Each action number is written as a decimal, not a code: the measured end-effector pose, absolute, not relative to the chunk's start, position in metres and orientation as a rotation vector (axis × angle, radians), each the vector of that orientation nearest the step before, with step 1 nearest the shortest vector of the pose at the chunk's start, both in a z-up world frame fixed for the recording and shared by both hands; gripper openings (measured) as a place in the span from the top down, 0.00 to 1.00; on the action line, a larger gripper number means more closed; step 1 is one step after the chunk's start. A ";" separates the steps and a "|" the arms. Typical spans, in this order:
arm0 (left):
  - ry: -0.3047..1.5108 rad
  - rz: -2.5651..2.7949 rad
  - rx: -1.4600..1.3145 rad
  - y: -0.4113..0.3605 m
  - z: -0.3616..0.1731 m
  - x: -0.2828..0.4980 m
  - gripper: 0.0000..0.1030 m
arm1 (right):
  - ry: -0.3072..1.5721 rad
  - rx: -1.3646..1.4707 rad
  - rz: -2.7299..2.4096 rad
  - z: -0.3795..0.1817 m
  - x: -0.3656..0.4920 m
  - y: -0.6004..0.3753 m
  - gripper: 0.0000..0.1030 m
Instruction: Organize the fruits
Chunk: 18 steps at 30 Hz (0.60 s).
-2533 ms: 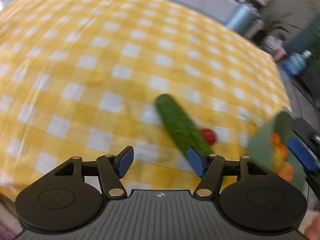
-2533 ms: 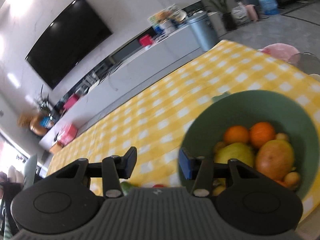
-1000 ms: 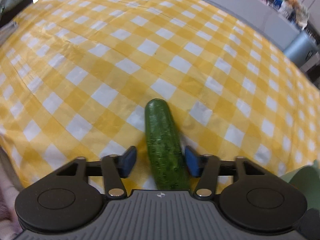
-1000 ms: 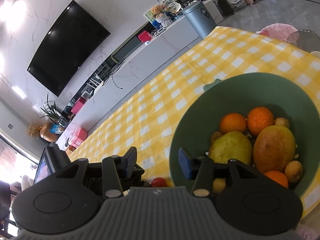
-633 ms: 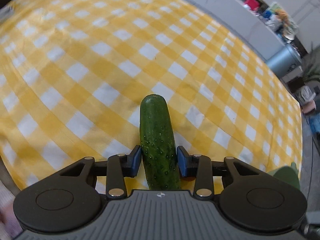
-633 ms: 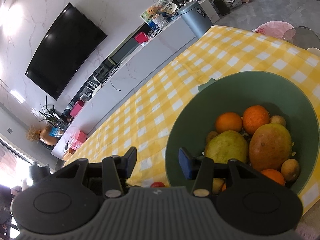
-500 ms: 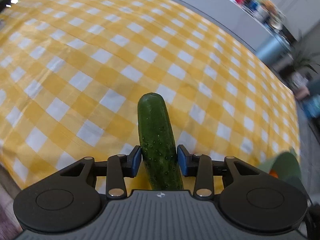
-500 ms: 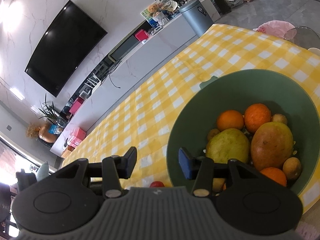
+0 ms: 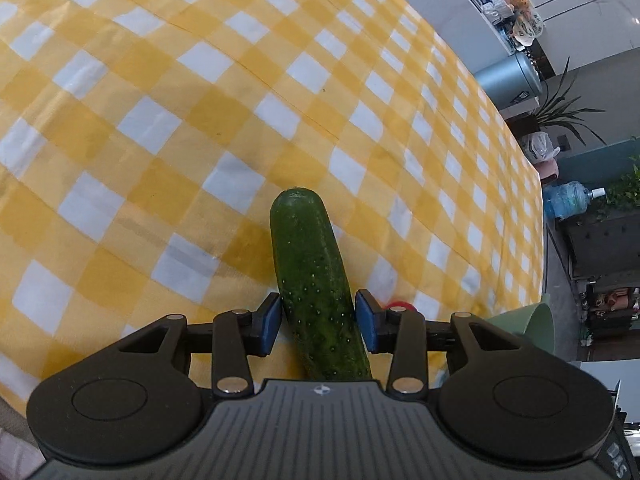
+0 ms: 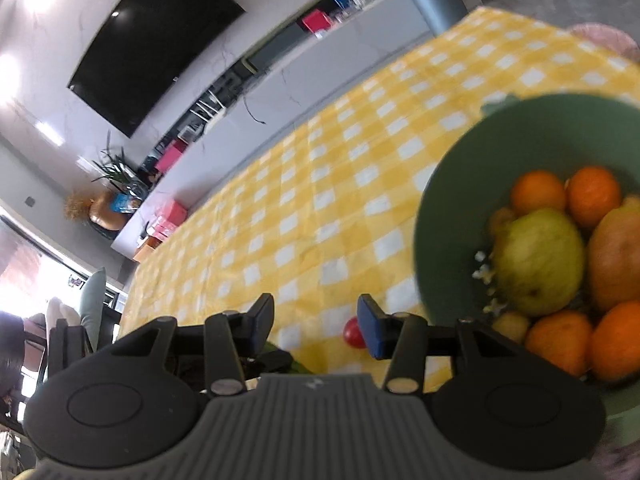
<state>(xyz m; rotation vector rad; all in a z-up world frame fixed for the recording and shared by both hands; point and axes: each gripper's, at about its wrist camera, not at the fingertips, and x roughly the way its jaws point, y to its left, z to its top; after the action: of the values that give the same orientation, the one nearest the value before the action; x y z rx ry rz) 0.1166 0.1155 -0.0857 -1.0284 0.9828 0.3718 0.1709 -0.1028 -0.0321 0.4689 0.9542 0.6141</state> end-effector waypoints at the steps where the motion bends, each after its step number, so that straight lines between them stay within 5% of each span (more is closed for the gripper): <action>1: 0.980 0.380 -1.013 0.114 -0.085 0.116 0.55 | 0.972 0.466 0.614 -0.037 0.172 -0.095 0.64; 6: 0.974 0.446 -0.923 0.104 -0.080 0.118 0.43 | 1.064 0.408 0.537 -0.060 0.182 -0.062 0.66; 18: 0.961 0.571 -1.024 0.101 -0.081 0.112 0.45 | 1.030 0.364 0.462 -0.066 0.187 -0.050 0.67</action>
<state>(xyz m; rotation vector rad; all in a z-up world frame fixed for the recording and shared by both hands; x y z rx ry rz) 0.1124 0.1010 -0.0805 -1.0237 0.9608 0.5711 0.1871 -0.0498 -0.0659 0.3637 1.0303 0.4625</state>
